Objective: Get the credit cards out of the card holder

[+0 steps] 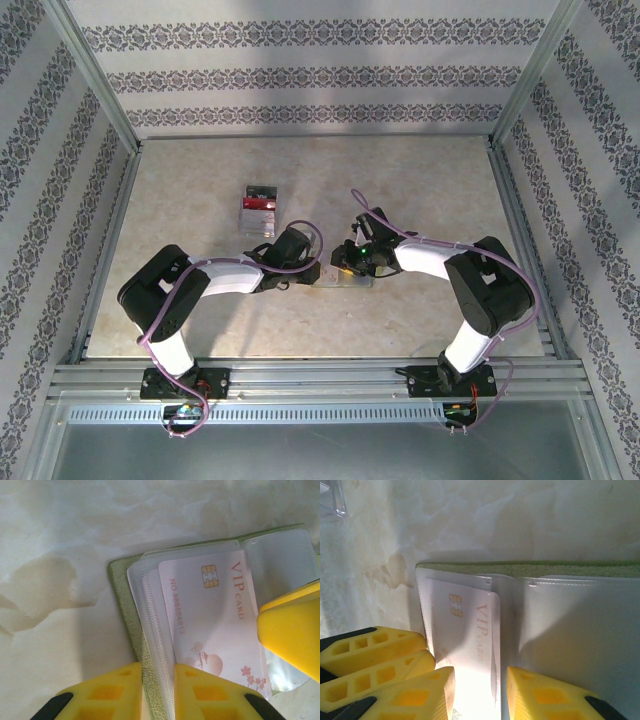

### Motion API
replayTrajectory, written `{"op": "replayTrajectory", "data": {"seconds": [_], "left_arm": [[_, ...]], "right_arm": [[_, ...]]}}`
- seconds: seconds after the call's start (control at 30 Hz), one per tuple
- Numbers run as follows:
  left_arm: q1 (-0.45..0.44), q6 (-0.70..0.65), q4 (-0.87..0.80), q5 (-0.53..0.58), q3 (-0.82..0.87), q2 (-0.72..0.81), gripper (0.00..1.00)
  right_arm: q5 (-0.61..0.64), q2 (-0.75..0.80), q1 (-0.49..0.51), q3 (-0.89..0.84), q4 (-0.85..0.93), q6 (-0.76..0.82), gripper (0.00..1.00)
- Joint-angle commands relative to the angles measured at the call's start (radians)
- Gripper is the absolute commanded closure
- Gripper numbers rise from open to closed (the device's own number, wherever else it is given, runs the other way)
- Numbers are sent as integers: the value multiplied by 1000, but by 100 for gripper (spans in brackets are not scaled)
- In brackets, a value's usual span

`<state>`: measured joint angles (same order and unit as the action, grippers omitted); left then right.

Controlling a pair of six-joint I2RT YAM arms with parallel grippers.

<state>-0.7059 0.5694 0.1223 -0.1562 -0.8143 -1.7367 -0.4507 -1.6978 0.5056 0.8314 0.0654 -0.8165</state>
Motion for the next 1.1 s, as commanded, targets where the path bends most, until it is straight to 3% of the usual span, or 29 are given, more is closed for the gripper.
{"op": "replayTrajectory", "data": {"seconds": [0.0,0.53,0.77,1.07], "left_arm": [[-12,12,-1,-21,5,-21,79],[-12,23,-5,-42,0,-24,79],[-12,26,-10,-44,-6,-21,71],[-12,29,-9,-50,-12,-25,74]], "right_arm": [[5,4,-10,-28,-16,-11,67],[-153,54,-42,-117,-298,-115,69],[-192,57,-44,-131,-350,-115,69],[-229,-5,-36,-160,-438,-131,69]]}}
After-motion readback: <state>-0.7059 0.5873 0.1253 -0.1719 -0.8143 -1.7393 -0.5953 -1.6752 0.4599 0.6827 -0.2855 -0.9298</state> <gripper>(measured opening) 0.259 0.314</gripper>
